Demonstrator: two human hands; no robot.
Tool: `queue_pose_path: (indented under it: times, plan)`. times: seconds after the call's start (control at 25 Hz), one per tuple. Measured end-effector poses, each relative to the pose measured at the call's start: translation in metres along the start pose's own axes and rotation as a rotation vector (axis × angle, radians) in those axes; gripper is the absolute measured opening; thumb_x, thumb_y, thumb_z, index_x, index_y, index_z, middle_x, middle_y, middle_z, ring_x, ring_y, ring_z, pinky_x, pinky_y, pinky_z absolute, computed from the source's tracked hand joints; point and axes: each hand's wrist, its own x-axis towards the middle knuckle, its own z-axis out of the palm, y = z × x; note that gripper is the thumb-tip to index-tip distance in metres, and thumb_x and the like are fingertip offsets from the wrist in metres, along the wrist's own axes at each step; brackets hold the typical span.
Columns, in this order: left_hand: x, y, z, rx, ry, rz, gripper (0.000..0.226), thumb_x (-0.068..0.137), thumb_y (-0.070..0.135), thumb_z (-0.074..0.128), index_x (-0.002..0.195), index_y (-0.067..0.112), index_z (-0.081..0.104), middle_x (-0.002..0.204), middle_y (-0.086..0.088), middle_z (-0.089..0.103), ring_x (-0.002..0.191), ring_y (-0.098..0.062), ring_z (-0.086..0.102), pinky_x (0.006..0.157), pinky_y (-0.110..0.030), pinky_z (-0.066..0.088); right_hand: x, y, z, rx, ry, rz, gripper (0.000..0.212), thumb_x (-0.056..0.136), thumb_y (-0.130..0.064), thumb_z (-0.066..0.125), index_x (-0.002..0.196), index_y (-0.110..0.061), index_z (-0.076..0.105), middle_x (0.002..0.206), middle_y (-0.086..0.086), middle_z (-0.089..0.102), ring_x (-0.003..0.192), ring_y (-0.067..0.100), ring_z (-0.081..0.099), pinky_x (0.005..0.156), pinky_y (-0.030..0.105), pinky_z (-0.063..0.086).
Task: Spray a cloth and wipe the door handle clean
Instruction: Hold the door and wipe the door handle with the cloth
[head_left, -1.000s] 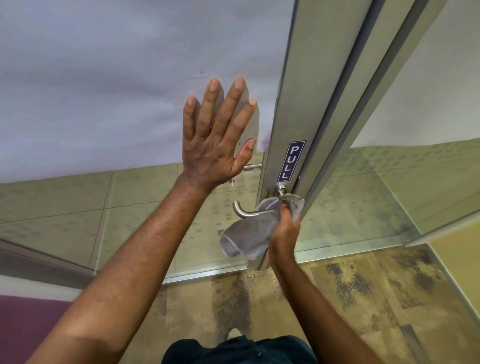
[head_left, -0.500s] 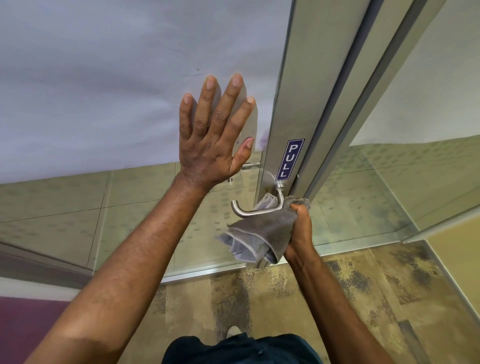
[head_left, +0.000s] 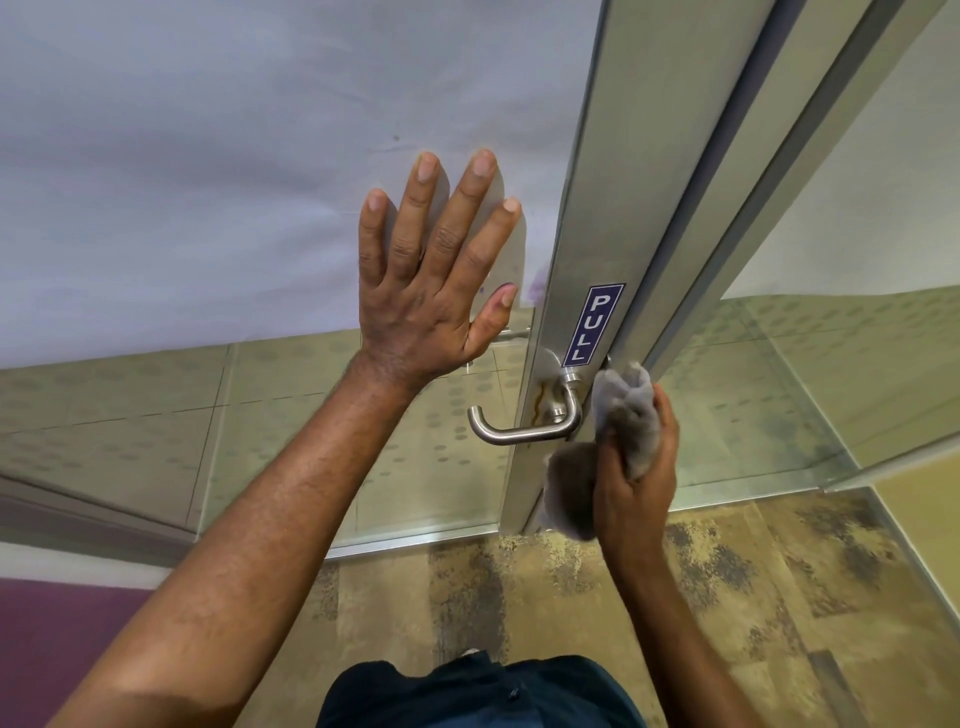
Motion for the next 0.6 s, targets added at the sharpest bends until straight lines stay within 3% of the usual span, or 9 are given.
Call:
queue_pose_path:
  times: [0.08,0.16,0.24,0.32,0.48,0.6]
  plan:
    - [-0.001,0.000,-0.001,0.000,0.003,-0.003,0.059,0.100,0.047,0.038,0.150,0.017,0.049,0.155,-0.013,0.045,0.149,-0.039,0.022,0.127,-0.050,0.003,0.011,0.017,0.013,-0.088,-0.137,-0.140,0.080,0.093,-0.018,0.069,0.161,-0.012,0.027,0.160,-0.015,0.040,0.144,0.008,0.045,0.113,0.022,0.043]
    - [-0.001,0.001,-0.001,-0.005,0.001,-0.008,0.058,0.100,0.046,0.038,0.150,0.017,0.050,0.155,-0.013,0.046,0.148,-0.039,0.022,0.127,-0.050,0.004,0.018,0.033,0.021,-0.149,-0.216,-0.167,0.070,0.095,-0.016,0.070,0.153,-0.005,0.032,0.149,-0.028,0.042,0.137,-0.001,0.045,0.109,0.009,0.036]
    - [0.000,0.001,-0.002,0.001,-0.002,0.001,0.058,0.100,0.046,0.038,0.150,0.018,0.049,0.156,-0.012,0.043,0.148,-0.038,0.021,0.127,-0.050,0.003,0.024,0.049,0.020,-0.277,-0.104,-0.237,0.058,0.099,-0.026,0.064,0.149,-0.004,0.043,0.147,-0.006,0.045,0.134,0.014,0.044,0.110,0.013,0.033]
    - [0.000,0.001,-0.001,0.009,-0.003,0.003,0.058,0.100,0.047,0.038,0.149,0.018,0.050,0.156,-0.012,0.042,0.149,-0.038,0.021,0.127,-0.049,0.002,0.028,0.064,0.018,-0.332,-0.051,-0.268,0.062,0.093,-0.034,0.061,0.149,-0.013,0.047,0.138,0.016,0.045,0.129,0.027,0.042,0.109,0.023,0.038]
    - [-0.002,0.001,0.002,0.019,0.012,-0.020,0.059,0.100,0.048,0.036,0.150,0.019,0.049,0.158,-0.011,0.040,0.160,-0.027,0.004,0.127,-0.049,0.001,0.033,0.082,0.020,-0.302,-0.067,-0.218,0.057,0.090,-0.036,0.062,0.141,-0.020,0.043,0.121,0.007,0.041,0.107,0.025,0.050,0.092,0.037,0.056]
    - [-0.001,0.001,0.002,0.029,0.013,-0.031,0.059,0.100,0.048,0.036,0.150,0.019,0.048,0.158,-0.011,0.039,0.159,-0.024,0.000,0.127,-0.049,0.001,0.034,0.102,0.021,-0.395,-0.086,-0.208,0.073,0.092,-0.014,0.072,0.156,-0.022,0.039,0.121,-0.005,0.034,0.100,0.009,0.045,0.085,0.025,0.057]
